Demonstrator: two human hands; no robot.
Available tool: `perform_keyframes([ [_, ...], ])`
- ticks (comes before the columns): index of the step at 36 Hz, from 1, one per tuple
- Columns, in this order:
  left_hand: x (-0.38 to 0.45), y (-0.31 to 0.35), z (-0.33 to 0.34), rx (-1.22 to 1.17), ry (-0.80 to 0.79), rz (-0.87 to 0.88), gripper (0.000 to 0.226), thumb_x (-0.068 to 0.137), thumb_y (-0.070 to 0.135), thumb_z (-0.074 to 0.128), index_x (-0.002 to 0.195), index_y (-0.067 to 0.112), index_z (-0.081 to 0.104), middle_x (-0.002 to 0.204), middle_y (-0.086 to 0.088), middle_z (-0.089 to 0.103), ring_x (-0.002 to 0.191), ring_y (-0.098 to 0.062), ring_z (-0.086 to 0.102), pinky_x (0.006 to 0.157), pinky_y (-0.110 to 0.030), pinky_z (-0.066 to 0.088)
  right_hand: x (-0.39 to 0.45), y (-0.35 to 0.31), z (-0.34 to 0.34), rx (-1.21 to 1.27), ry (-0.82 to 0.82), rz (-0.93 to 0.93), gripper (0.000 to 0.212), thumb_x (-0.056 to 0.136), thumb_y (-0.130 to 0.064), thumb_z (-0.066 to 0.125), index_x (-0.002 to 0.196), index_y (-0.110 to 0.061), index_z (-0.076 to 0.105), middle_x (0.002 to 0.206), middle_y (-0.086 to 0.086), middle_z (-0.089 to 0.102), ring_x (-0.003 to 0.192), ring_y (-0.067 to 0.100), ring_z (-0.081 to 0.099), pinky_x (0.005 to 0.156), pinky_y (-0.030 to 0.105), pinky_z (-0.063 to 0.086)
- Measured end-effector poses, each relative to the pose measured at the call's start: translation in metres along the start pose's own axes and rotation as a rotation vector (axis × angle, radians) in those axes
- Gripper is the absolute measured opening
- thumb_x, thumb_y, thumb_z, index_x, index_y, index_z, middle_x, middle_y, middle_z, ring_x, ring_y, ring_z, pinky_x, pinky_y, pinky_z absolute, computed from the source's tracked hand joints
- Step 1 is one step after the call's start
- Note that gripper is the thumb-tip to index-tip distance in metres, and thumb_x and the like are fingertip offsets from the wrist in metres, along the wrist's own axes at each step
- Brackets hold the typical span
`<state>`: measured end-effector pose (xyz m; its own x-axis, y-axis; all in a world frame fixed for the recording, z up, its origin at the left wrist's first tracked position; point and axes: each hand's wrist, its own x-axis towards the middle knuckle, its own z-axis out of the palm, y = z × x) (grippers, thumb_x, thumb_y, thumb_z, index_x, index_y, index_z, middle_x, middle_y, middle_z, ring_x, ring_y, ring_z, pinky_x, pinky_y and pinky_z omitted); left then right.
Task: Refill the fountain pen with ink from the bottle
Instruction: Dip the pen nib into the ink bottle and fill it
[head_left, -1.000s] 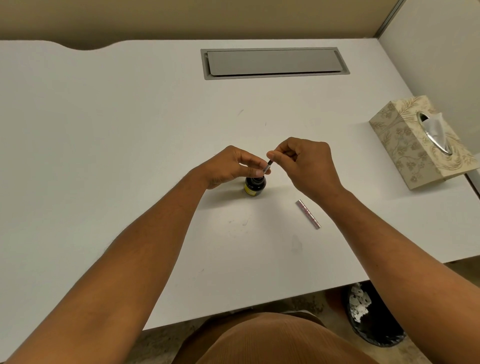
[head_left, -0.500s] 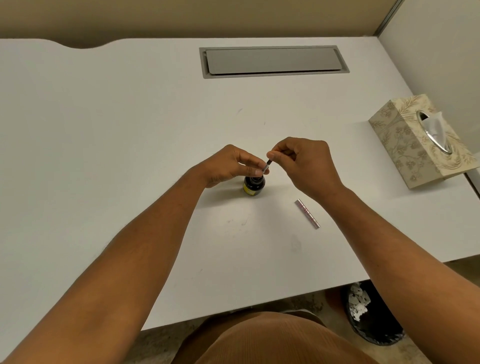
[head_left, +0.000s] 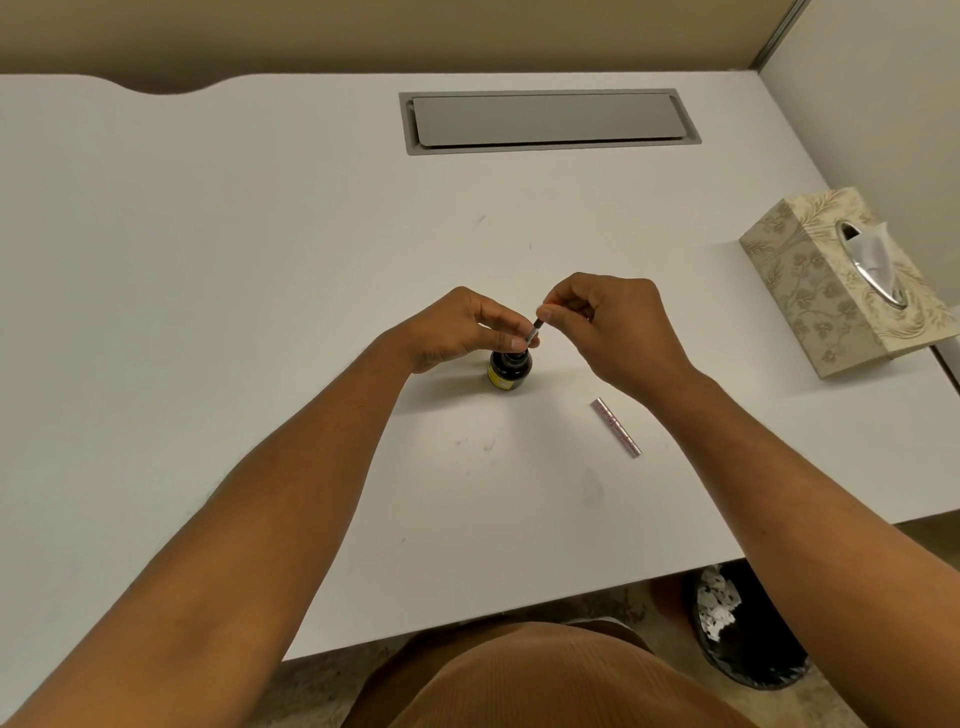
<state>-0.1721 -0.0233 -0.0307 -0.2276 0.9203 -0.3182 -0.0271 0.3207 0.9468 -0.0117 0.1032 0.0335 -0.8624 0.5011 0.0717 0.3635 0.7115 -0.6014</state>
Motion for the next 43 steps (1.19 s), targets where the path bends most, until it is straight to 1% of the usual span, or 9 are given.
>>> perform_keyframes([
  [5,0.0004,0.0007,0.0003,-0.001,-0.005,0.000,0.018,0.086,0.011,0.076,0.103,0.016,0.078,0.105,0.000,0.078,0.111,-0.012,0.069,0.107,-0.034,0.047,0.0004,0.0012,0.0019,0.003,0.020,0.008,0.016,0.091,-0.032,0.070,0.089,-0.016,0.073,0.073,-0.004,0.070,0.064,0.010,0.060,0.062,0.025,0.048],
  [12,0.0009,-0.0007,0.0002,0.003,-0.008,0.007,0.020,0.087,0.011,0.075,0.107,0.012,0.077,0.107,-0.002,0.077,0.111,-0.013,0.069,0.107,-0.033,0.048,-0.0001,0.0020,0.0031,0.014,0.046,0.015,0.019,0.090,-0.034,0.071,0.087,-0.015,0.073,0.072,-0.002,0.070,0.066,0.014,0.062,0.066,0.032,0.052],
  [19,0.0014,0.0002,-0.0005,0.012,-0.005,-0.003,0.023,0.088,0.012,0.075,0.110,0.011,0.076,0.108,-0.002,0.077,0.111,-0.011,0.068,0.104,-0.028,0.047,-0.0027,0.0032,-0.0012,0.057,0.032,-0.018,0.016,0.091,-0.027,0.070,0.104,-0.017,0.073,0.079,-0.005,0.072,0.064,0.004,0.059,0.066,0.017,0.047],
  [22,0.0014,0.0004,-0.0006,0.013,-0.009,-0.011,0.021,0.087,0.012,0.075,0.109,0.012,0.077,0.107,0.000,0.078,0.111,-0.010,0.068,0.106,-0.030,0.046,-0.0027,0.0027,-0.0017,0.021,0.043,-0.047,0.009,0.093,-0.022,0.067,0.096,-0.017,0.074,0.077,-0.005,0.071,0.065,0.006,0.059,0.064,0.021,0.046],
  [27,0.0011,0.0002,0.0002,0.008,-0.005,-0.005,0.018,0.087,0.012,0.075,0.105,0.015,0.077,0.106,0.000,0.078,0.111,-0.011,0.068,0.107,-0.033,0.046,-0.0011,0.0018,0.0002,-0.010,0.045,-0.039,0.011,0.093,-0.023,0.068,0.090,-0.015,0.074,0.068,-0.010,0.063,0.057,0.002,0.052,0.058,0.015,0.036],
  [33,0.0020,0.0005,0.0006,0.014,-0.005,0.001,0.017,0.087,0.013,0.075,0.104,0.017,0.078,0.105,0.001,0.078,0.109,-0.009,0.069,0.107,-0.032,0.047,0.0008,0.0026,0.0030,-0.020,0.069,-0.035,0.015,0.092,-0.027,0.069,0.085,-0.013,0.072,0.062,-0.011,0.057,0.056,0.005,0.049,0.057,0.023,0.036],
  [37,0.0025,-0.0004,0.0003,-0.001,-0.011,0.001,0.016,0.087,0.012,0.075,0.102,0.018,0.078,0.105,0.000,0.078,0.110,-0.011,0.069,0.107,-0.033,0.047,0.0009,0.0036,0.0044,-0.015,0.084,-0.031,0.018,0.092,-0.029,0.069,0.083,-0.013,0.070,0.059,-0.014,0.054,0.056,0.006,0.049,0.056,0.023,0.035],
  [40,0.0031,-0.0005,-0.0002,-0.002,-0.016,-0.003,0.018,0.088,0.011,0.074,0.106,0.015,0.077,0.106,0.000,0.078,0.109,-0.009,0.069,0.103,-0.028,0.047,0.0012,0.0039,0.0042,-0.007,0.097,-0.034,0.020,0.091,-0.030,0.070,0.083,-0.012,0.070,0.060,-0.013,0.055,0.057,0.007,0.051,0.057,0.025,0.039],
  [43,0.0039,0.0004,-0.0004,0.002,-0.019,-0.009,0.019,0.088,0.011,0.074,0.106,0.015,0.077,0.106,0.001,0.078,0.108,-0.008,0.069,0.097,-0.022,0.048,0.0008,0.0043,0.0023,0.001,0.100,-0.044,0.019,0.091,-0.030,0.069,0.085,-0.012,0.073,0.064,-0.006,0.062,0.060,0.012,0.055,0.060,0.029,0.045],
])
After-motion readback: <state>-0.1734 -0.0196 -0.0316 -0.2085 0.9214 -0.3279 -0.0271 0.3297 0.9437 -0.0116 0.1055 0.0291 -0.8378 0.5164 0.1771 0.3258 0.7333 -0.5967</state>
